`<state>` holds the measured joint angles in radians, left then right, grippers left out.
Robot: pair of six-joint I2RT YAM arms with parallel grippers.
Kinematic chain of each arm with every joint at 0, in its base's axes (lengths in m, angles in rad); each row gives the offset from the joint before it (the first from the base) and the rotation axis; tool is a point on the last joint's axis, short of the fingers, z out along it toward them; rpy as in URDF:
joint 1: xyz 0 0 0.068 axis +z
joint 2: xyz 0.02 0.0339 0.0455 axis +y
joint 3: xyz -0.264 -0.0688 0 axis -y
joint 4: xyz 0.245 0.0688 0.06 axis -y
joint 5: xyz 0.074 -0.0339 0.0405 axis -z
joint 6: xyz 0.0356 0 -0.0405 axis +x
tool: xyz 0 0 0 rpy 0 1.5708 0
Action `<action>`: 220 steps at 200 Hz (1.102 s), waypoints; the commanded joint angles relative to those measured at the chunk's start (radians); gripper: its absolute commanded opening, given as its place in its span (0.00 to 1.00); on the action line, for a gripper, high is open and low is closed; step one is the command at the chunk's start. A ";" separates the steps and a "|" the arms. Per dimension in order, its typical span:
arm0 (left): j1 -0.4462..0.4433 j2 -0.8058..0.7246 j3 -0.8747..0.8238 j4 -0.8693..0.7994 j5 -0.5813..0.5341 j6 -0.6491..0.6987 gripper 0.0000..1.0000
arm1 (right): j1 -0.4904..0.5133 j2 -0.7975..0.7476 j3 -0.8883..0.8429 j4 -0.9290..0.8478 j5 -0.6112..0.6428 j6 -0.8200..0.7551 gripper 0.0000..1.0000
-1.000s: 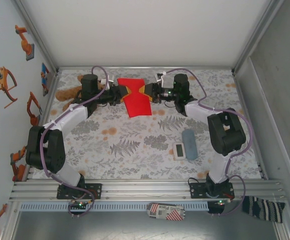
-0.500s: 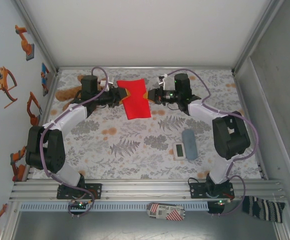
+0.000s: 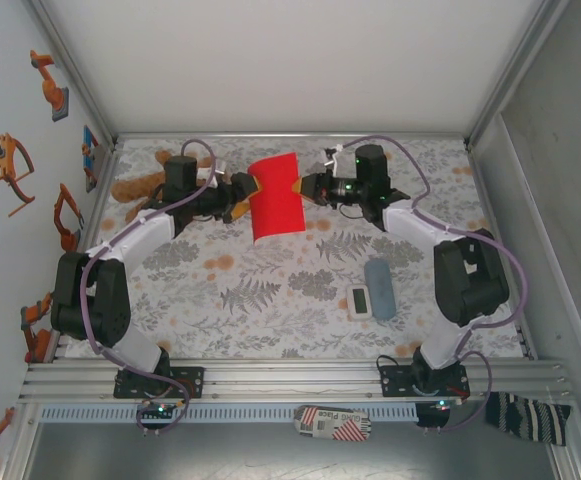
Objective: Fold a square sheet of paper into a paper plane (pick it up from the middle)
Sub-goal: First fold in half a square sheet of paper at the center of the table.
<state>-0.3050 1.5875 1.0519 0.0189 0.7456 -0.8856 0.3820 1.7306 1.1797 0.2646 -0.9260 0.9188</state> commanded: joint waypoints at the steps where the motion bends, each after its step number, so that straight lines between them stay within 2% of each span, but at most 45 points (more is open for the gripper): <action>1: 0.004 -0.048 -0.029 -0.064 -0.101 0.045 0.89 | -0.040 -0.071 0.018 -0.188 0.079 -0.098 0.00; 24: 0.003 -0.086 -0.050 -0.084 -0.171 0.060 0.93 | -0.047 -0.094 0.108 -0.455 0.176 -0.264 0.00; 52: 0.003 -0.112 -0.079 -0.079 -0.213 0.059 0.96 | -0.044 -0.072 0.163 -0.513 0.172 -0.279 0.00; 89: 0.003 -0.115 -0.124 -0.031 -0.221 0.022 0.99 | 0.007 0.008 0.195 -0.429 0.149 -0.220 0.00; 121: -0.001 -0.100 -0.175 0.019 -0.239 -0.009 0.96 | 0.058 0.110 0.171 -0.239 0.107 -0.097 0.00; 146: -0.013 -0.073 -0.189 0.029 -0.247 -0.015 0.96 | 0.057 0.178 0.098 -0.051 0.079 0.018 0.00; 182: -0.063 0.008 -0.158 -0.013 -0.281 0.006 0.96 | 0.058 0.256 0.054 -0.059 0.109 -0.010 0.00; 210: -0.114 0.089 -0.092 -0.089 -0.328 0.052 1.00 | 0.054 0.290 0.052 -0.118 0.154 -0.058 0.00; 220: -0.133 0.114 -0.067 -0.107 -0.340 0.066 0.98 | 0.051 0.297 0.055 -0.151 0.174 -0.081 0.00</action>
<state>-0.4015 1.6539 0.9176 -0.0223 0.4511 -0.8726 0.4412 2.0201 1.2324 0.1413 -0.7998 0.8864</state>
